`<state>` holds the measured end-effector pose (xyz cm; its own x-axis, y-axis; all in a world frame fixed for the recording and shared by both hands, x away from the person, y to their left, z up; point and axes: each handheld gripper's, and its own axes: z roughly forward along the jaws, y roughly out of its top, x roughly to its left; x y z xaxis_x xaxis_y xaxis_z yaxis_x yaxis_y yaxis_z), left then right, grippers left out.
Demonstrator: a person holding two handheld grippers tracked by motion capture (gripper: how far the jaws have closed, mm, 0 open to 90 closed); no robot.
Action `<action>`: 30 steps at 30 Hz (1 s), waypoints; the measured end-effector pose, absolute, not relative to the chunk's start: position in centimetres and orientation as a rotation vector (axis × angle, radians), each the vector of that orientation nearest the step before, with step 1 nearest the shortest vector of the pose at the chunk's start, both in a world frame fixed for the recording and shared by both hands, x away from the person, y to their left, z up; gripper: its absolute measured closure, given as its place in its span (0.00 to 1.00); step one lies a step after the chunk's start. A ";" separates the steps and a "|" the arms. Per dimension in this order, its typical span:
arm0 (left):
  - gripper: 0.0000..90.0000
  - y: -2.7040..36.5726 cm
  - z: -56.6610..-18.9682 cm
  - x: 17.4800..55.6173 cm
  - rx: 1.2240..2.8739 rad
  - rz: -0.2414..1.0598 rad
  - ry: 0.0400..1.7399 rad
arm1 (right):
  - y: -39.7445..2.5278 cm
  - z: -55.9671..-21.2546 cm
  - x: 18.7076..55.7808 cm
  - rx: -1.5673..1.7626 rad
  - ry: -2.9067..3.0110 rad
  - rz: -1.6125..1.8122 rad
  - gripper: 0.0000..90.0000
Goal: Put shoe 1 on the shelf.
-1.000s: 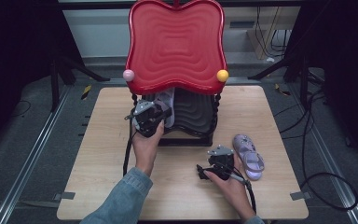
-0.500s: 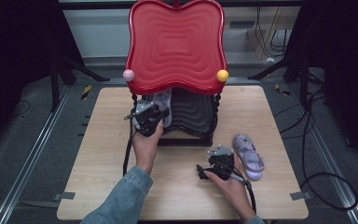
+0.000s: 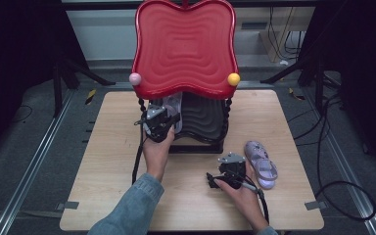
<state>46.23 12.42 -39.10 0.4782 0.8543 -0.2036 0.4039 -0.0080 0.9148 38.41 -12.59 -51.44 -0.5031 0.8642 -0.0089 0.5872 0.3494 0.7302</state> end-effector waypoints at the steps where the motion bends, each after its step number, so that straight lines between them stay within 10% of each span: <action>1: 0.96 12.2 -39.1 46.3 1.619 0.507 1.113 | -12.6 -51.4 38.4 1.272 2.224 0.958 0.04; 30: 0.81 10.5 -38.8 47.1 1.674 0.462 1.133 | -12.6 -51.4 38.4 1.264 2.228 0.958 0.04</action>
